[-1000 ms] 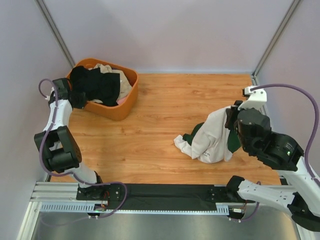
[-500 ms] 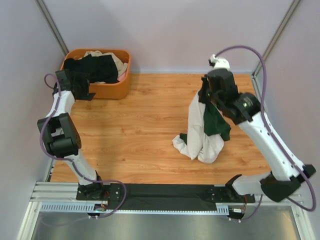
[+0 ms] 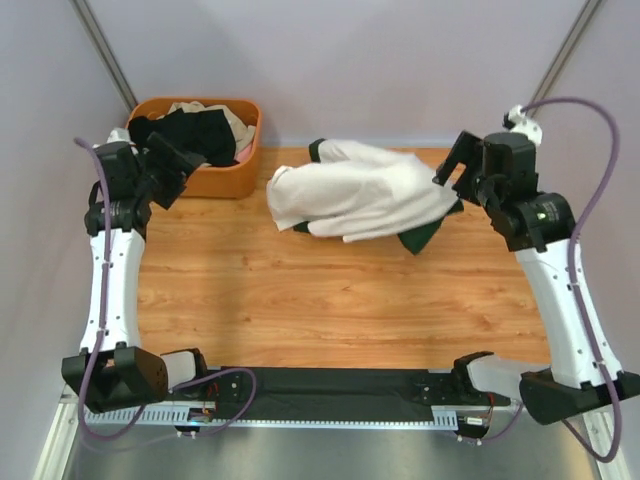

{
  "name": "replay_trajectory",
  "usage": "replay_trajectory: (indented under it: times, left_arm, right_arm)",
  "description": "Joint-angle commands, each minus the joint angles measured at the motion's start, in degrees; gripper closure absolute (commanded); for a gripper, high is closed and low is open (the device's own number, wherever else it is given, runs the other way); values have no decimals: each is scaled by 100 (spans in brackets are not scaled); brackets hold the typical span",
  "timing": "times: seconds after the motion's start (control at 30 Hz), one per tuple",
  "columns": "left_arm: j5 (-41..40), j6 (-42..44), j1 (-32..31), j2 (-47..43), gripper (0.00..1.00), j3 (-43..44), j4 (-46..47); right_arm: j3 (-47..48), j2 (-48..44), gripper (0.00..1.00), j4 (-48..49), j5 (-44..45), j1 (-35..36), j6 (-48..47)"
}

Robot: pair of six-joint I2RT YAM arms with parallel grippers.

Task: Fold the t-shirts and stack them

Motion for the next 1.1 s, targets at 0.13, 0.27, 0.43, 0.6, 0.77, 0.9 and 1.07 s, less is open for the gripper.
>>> replay_trajectory:
  times: [0.13,0.27,0.43,0.6,0.77,0.9,1.07]
  left_arm:
    - [-676,1929,-2372,483,5,90,-1447]
    - [-473,1867,-3111,1247,8,-297,-974]
    - [-1085,1657,-3323,1987,10,-210,-823]
    - [-1396,1621,-3262,2137,8,-236,-630]
    - [-1431,1507,-3165,2014,4,-763,-148]
    - [-1212,1533,-3051,2355,0,-860,-50]
    - [-1019,1446,-3042,2830,0,-834,353]
  right_arm:
    - [-2660,621,0,646,-1473,-1763,245]
    - [-2914,526,0,969,-1859,-1755,280]
    - [-2986,639,0,1628,-2693,-1737,-114]
    - [-1916,1900,0,1850,-3161,-1098,-721]
    - [917,3940,0,1253,-2635,-595,-775]
    - [3228,5968,0,323,-2081,-367,-748]
    - [3897,6730,0,276,-1124,-313,-827]
